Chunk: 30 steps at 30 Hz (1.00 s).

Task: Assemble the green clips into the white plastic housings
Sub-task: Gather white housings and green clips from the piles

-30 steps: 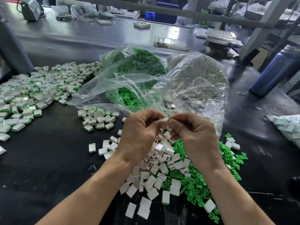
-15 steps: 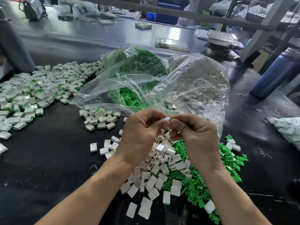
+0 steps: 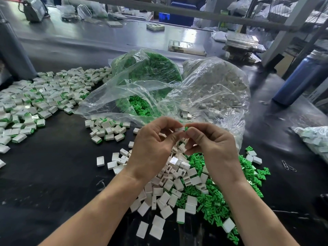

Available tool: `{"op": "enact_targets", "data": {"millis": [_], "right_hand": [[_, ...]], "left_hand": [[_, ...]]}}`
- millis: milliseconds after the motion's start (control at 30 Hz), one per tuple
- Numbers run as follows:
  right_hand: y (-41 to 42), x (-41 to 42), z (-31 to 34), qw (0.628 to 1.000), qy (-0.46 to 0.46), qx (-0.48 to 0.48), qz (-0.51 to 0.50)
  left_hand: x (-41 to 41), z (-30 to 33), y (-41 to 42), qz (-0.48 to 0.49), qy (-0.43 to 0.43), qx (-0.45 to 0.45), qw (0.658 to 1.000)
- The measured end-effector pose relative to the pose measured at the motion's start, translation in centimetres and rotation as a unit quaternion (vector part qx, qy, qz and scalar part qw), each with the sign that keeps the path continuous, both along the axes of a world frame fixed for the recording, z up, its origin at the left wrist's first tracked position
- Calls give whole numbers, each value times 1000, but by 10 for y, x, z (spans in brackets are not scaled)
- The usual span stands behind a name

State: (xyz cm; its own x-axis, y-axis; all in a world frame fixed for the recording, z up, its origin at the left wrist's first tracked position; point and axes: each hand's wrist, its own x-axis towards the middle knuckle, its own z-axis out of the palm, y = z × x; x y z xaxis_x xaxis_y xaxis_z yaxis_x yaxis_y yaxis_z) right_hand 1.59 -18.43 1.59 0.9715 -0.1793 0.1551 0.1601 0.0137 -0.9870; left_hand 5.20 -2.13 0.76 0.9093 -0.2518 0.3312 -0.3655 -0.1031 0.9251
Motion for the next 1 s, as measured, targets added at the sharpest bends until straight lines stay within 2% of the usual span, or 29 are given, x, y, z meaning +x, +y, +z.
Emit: {"op": "enact_targets", "data": {"millis": [167,300,500,600,733,1000], "right_hand": [[1,0,2,996,26,56,64],[8,2,2,995,56,35,70],[17,2,-1,997,72,36,20],[21,0,-1,998,46,38,-11],[23,0,-2,997,23,68,-13],[26,10,-10,993,24,99,-57]], "left_hand": [[3,3,-2,-3,4,-46,999],[1,3,-5,-42,18,-47,998],[-8,6,-16,-78,42,-85,992],[-13,8,-20,-86,52,-104,989],[-13,6,-22,-69,43,-78,994],[-14,5,-24,-61,45,-83,994]]}}
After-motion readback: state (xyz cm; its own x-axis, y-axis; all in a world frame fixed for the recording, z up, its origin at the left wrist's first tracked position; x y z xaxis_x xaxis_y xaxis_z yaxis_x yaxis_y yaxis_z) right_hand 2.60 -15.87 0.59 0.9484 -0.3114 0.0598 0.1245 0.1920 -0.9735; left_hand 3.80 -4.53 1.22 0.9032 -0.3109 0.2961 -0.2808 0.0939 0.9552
